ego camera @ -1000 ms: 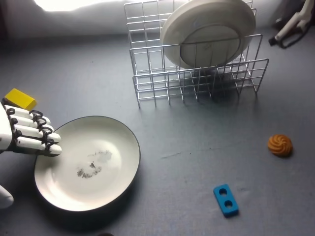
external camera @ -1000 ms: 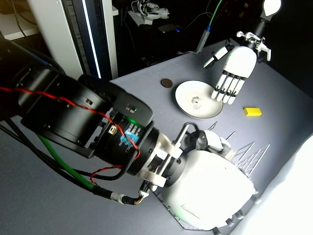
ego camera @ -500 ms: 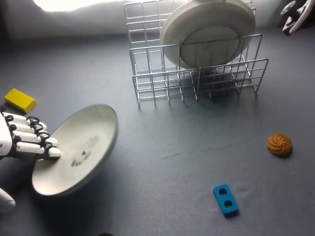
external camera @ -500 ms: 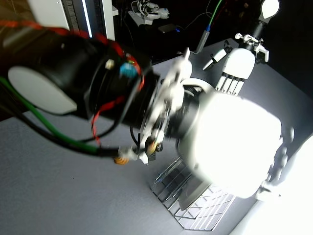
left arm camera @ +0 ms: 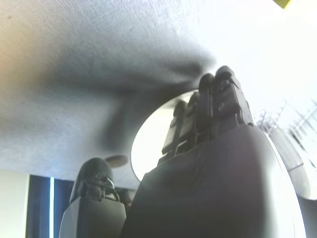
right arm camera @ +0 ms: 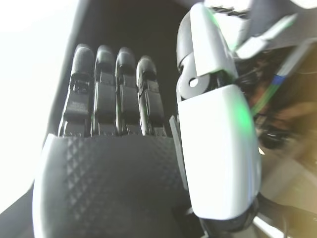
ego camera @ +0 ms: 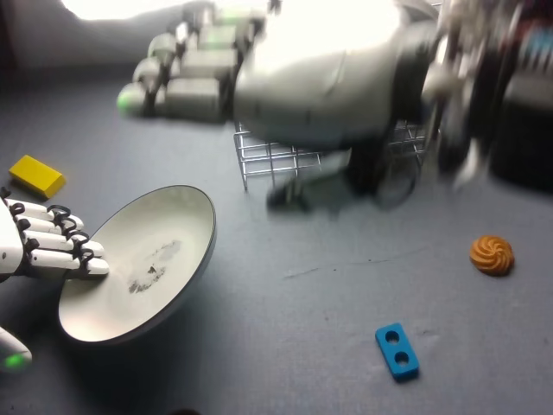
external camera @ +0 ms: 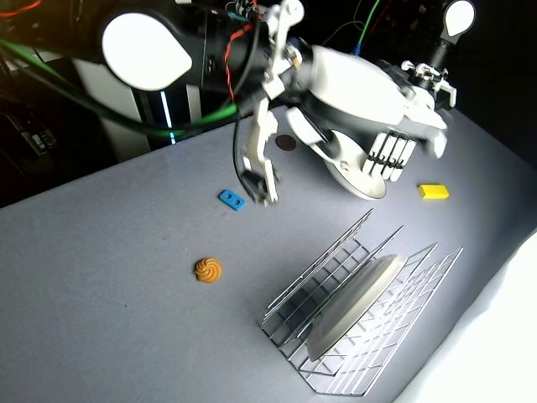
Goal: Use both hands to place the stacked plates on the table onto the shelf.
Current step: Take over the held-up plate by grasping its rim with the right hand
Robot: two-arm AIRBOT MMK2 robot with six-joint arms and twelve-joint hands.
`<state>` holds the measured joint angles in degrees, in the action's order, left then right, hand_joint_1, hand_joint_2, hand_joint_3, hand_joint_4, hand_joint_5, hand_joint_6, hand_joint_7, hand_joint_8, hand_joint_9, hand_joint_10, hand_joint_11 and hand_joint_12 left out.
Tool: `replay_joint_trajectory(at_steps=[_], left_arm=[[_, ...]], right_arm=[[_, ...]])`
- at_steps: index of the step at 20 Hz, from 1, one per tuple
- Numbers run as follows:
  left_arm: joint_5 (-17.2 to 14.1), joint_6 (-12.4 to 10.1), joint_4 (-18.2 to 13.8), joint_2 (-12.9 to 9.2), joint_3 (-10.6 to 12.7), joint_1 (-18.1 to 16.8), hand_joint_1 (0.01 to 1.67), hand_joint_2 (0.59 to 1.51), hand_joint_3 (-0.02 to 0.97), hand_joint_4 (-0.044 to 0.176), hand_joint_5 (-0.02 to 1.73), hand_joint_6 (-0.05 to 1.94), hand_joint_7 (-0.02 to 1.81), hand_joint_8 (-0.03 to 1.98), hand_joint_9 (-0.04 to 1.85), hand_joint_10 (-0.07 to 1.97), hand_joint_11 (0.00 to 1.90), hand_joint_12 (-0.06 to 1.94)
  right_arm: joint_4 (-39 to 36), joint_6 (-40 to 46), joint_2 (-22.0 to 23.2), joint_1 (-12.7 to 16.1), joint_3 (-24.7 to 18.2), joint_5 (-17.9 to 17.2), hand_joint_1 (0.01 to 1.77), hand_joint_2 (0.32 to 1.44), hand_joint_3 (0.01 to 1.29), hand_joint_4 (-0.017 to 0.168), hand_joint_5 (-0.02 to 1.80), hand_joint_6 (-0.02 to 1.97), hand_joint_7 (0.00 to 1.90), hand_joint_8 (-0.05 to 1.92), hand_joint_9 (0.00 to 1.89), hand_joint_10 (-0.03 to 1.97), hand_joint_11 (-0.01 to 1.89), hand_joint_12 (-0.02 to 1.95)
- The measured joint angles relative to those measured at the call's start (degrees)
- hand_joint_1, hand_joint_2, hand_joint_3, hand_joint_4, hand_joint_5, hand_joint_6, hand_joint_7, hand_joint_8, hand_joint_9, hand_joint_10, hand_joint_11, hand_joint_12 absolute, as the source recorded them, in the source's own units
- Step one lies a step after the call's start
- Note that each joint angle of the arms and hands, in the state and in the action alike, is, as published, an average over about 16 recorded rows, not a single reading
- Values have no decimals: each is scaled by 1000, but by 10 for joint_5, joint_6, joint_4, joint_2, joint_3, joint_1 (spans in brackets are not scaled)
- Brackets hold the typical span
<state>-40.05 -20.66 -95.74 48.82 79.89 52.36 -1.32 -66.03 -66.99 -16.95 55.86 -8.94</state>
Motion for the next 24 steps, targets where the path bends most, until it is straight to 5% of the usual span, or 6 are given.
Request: replay_joint_trajectory(at_steps=[5,11,24], left_arm=[[1,0,3,0,0,2,17,1122,18,-4,26,-12,-13,-21,61,29,17,1],[1,0,5,0,0,5,17,1122,18,-4,26,-13,-13,-21,64,29,17,1],[1,0,7,2,1,7,17,1122,18,-5,23,-18,-14,-21,64,29,20,0]], right_arm=[[66,-106,-36,-54,-12,-21,1165,985,14,3,63,33,60,29,58,10,13,226],[102,-170,-108,-102,37,-29,1131,976,13,3,11,32,12,28,13,10,16,40],[103,-223,-235,-131,137,-32,1095,1013,13,3,30,32,28,29,37,10,21,253]])
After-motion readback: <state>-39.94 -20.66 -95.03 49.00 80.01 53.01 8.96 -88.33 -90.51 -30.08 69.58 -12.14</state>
